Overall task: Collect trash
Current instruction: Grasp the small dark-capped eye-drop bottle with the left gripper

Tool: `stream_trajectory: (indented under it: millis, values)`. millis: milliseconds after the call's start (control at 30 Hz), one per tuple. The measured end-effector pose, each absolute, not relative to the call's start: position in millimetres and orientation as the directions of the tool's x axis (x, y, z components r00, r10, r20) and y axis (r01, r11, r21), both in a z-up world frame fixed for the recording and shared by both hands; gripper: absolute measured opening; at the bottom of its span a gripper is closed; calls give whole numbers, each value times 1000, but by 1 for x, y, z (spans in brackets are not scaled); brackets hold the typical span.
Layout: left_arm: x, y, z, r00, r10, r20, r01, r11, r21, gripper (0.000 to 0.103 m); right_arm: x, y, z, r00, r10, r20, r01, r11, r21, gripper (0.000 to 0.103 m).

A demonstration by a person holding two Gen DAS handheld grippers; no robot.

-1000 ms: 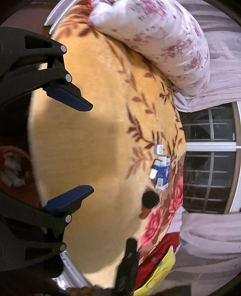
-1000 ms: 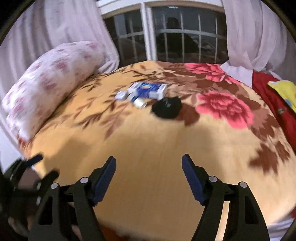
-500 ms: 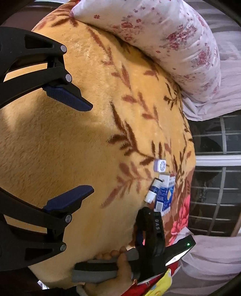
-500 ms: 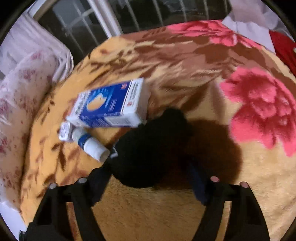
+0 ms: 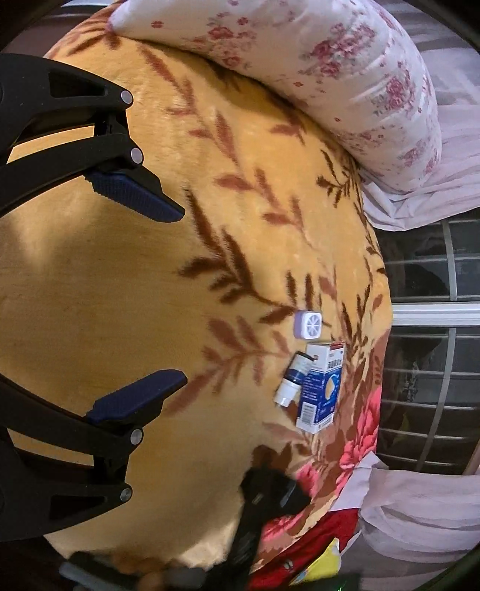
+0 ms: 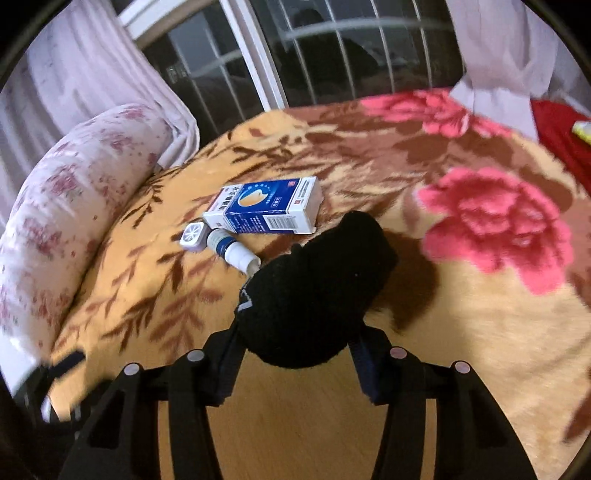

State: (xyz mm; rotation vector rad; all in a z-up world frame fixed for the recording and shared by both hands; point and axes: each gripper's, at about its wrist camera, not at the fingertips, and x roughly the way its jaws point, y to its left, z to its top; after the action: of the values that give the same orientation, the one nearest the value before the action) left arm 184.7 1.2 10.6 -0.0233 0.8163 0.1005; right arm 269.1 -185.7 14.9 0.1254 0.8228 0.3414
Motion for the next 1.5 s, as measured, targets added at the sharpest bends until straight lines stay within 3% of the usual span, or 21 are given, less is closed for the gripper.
stream_trajectory:
  millis: [267,667,933,1100,1200,1267,1500]
  values:
    - [228,-17,11,657,61,-751,-92,996,0,80,232,-228,22,752,247,-611,-225,968,115,52]
    - [317,-44,-1,595,22,-804,-136,988,-74,80,243,-251,-2,719,306,-624,-211,952,223,52]
    - [351,-45,-10,553,-57,-831,-216,954,-209,80,247,-260,-7,699,359,-619,-216,930,297,53]
    - [371,-47,-15,522,47,-852,-338,928,-156,79,247,-259,-8,693,366,-621,-220,928,301,53]
    - [376,-42,-17,512,103,-853,-395,910,-127,66,248,-260,-9,688,371,-624,-218,925,310,53]
    - [376,-42,-18,511,125,-850,-411,905,-114,63,248,-261,-10,686,374,-624,-219,924,314,53]
    - [377,-56,-21,498,215,-840,-437,899,-29,64,248,-262,-11,681,380,-626,-213,920,328,53]
